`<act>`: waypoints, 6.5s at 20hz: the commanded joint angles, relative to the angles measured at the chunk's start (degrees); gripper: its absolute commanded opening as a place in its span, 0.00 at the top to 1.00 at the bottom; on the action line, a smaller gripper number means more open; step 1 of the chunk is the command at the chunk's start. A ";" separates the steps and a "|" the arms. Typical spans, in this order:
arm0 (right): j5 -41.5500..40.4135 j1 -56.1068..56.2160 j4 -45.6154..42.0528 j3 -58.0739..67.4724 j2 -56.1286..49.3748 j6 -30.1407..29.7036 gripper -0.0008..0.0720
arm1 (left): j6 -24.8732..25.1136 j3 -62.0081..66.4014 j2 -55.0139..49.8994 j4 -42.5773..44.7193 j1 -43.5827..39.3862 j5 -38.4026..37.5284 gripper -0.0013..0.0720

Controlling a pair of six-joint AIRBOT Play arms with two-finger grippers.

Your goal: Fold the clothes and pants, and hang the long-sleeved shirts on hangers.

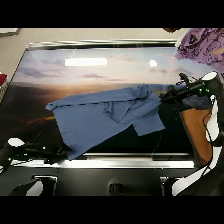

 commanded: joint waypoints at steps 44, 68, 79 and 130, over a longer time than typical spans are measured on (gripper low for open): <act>-28.00 8.85 -22.08 20.02 61.42 4.63 0.96 | -30.80 97.20 10.23 42.84 -5.75 -12.57 0.97; -31.87 15.45 -25.83 12.61 -3.32 17.79 0.96 | -22.69 86.20 -50.77 37.33 -11.82 9.75 0.97; -9.66 15.47 -28.70 12.59 -2.67 17.77 0.96 | -20.50 82.66 -53.00 34.67 -12.28 -9.03 0.96; -25.86 -5.31 12.79 -81.13 41.68 -12.28 0.33 | -18.67 38.69 -11.26 42.23 4.13 -9.62 0.06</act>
